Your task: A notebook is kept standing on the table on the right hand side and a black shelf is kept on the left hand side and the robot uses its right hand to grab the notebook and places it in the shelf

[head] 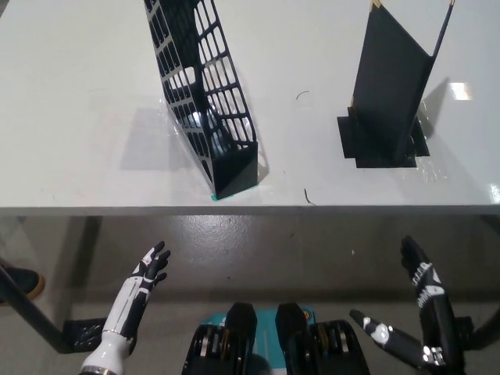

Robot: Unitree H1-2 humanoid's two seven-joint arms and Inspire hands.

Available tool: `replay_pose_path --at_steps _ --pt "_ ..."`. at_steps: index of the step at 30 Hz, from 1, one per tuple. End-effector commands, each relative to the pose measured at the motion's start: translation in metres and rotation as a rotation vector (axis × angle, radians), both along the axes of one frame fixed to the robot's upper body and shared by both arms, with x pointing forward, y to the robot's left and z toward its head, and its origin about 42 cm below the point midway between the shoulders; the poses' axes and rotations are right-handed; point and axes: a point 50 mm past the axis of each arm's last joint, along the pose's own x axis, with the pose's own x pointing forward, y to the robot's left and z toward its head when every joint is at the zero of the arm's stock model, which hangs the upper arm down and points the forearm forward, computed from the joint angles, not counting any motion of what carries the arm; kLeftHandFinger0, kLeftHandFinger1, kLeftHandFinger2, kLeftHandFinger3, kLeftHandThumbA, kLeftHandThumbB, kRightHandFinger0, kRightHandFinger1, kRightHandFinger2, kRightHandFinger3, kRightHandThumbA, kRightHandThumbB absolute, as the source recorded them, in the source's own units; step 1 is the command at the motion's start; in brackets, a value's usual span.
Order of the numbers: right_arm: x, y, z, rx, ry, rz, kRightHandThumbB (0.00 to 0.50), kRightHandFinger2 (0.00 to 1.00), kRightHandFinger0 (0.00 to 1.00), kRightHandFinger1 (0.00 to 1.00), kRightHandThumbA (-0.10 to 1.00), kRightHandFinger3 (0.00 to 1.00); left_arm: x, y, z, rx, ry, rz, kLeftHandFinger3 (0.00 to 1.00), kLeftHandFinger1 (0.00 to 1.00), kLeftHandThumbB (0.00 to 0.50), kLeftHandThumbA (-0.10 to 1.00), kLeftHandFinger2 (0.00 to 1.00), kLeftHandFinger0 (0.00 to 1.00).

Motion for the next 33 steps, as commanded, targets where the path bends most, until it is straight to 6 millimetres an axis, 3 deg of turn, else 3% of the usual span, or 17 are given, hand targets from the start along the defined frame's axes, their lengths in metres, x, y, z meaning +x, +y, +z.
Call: replay_pose_path --at_steps 1,3,5,9,12,14,17,19,21,24,27,29,33 --pt "-0.008 0.008 0.057 -0.054 -0.292 -0.057 0.190 1.00 1.00 1.00 1.00 1.00 0.008 0.002 0.015 0.019 -0.087 -0.029 1.00 1.00 0.095 1.00 1.00 1.00" --pt "0.001 0.004 0.075 -0.059 -0.366 -0.089 0.206 1.00 1.00 1.00 1.00 1.00 0.008 0.001 0.014 0.018 -0.087 -0.037 1.00 1.00 0.095 1.00 1.00 1.00" --pt "0.018 -0.001 0.096 -0.068 -0.452 -0.120 0.181 1.00 1.00 1.00 1.00 1.00 0.007 0.000 0.013 0.015 -0.086 -0.042 1.00 1.00 0.092 1.00 1.00 1.00" --pt "0.044 -0.006 0.126 -0.058 -0.513 -0.160 0.259 1.00 1.00 1.00 1.00 1.00 0.005 -0.001 0.014 -0.004 -0.081 -0.037 1.00 1.00 0.105 1.00 1.00 1.00" --pt "0.066 -0.010 0.145 -0.053 -0.536 -0.192 0.248 1.00 1.00 1.00 1.00 1.00 0.003 -0.003 0.015 -0.013 -0.088 -0.033 1.00 1.00 0.105 1.00 1.00 1.00" --pt "0.086 -0.014 0.159 -0.041 -0.535 -0.222 0.281 1.00 1.00 1.00 1.00 1.00 0.002 -0.003 0.014 -0.011 -0.086 -0.032 1.00 1.00 0.105 1.00 1.00 1.00" --pt "0.103 -0.018 0.170 -0.048 -0.540 -0.249 0.273 1.00 1.00 1.00 1.00 1.00 0.001 -0.003 0.014 -0.010 -0.081 -0.032 1.00 1.00 0.119 1.00 1.00 1.00" --pt "0.126 -0.022 0.181 -0.035 -0.527 -0.271 0.299 1.00 1.00 1.00 1.00 1.00 0.001 -0.003 0.014 0.003 -0.084 -0.031 1.00 1.00 0.140 1.00 1.00 1.00" --pt "0.144 -0.025 0.188 -0.026 -0.513 -0.289 0.312 1.00 1.00 1.00 1.00 1.00 0.000 -0.003 0.013 0.001 -0.079 -0.032 1.00 1.00 0.149 1.00 1.00 1.00" --pt "0.169 -0.027 0.191 -0.016 -0.470 -0.326 0.281 1.00 1.00 1.00 1.00 1.00 -0.001 -0.002 0.012 0.002 -0.074 -0.030 1.00 1.00 0.149 1.00 1.00 1.00" --pt "0.196 -0.028 0.193 0.038 -0.414 -0.334 0.285 1.00 1.00 1.00 1.00 1.00 -0.001 -0.002 0.011 -0.001 -0.068 -0.026 1.00 1.00 0.148 1.00 1.00 1.00" --pt "0.213 -0.030 0.189 0.054 -0.377 -0.346 0.304 1.00 1.00 1.00 1.00 1.00 -0.001 -0.002 0.011 -0.007 -0.063 -0.028 1.00 1.00 0.145 1.00 1.00 1.00" --pt "0.239 -0.030 0.178 0.065 -0.314 -0.365 0.293 1.00 1.00 1.00 1.00 1.00 -0.002 -0.002 0.010 0.011 -0.074 -0.029 1.00 1.00 0.144 1.00 1.00 1.00"
